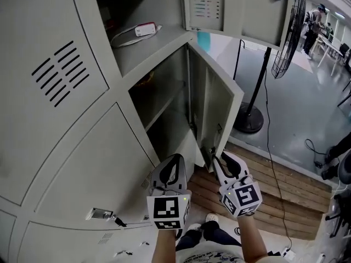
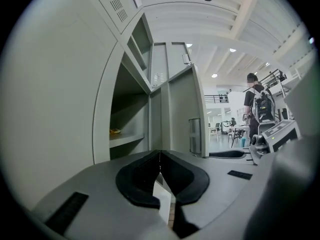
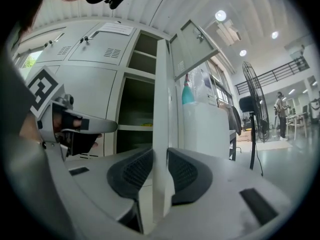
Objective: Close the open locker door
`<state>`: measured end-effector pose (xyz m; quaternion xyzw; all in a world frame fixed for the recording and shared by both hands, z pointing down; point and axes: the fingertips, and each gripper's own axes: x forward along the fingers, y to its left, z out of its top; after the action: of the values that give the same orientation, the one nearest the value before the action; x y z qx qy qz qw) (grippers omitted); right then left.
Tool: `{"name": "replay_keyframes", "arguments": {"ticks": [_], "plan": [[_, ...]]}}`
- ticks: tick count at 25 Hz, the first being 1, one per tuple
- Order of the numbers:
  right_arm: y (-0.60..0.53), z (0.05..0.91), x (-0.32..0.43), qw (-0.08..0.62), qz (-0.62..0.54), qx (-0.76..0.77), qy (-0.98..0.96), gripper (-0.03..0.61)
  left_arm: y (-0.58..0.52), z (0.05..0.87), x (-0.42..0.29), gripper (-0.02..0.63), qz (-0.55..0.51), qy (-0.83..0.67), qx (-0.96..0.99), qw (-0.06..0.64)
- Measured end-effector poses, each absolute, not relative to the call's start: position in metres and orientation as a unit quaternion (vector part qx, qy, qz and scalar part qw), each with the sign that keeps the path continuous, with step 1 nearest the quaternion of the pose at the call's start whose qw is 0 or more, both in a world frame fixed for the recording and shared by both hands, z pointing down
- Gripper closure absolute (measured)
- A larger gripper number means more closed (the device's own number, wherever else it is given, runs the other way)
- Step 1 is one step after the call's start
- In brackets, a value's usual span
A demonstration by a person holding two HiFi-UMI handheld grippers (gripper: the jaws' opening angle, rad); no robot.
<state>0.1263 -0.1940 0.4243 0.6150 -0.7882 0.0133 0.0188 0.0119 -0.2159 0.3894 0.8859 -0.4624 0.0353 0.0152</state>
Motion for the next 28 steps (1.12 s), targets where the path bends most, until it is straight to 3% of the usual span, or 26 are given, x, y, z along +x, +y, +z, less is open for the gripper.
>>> {"name": "replay_keyframes", "arguments": {"ticks": [28], "plan": [[-0.217, 0.424, 0.029, 0.03, 0.004, 0.54, -0.841, 0.483, -0.206, 0.38, -0.058, 0.606, 0.023, -0.535, 0.845, 0.015]]}}
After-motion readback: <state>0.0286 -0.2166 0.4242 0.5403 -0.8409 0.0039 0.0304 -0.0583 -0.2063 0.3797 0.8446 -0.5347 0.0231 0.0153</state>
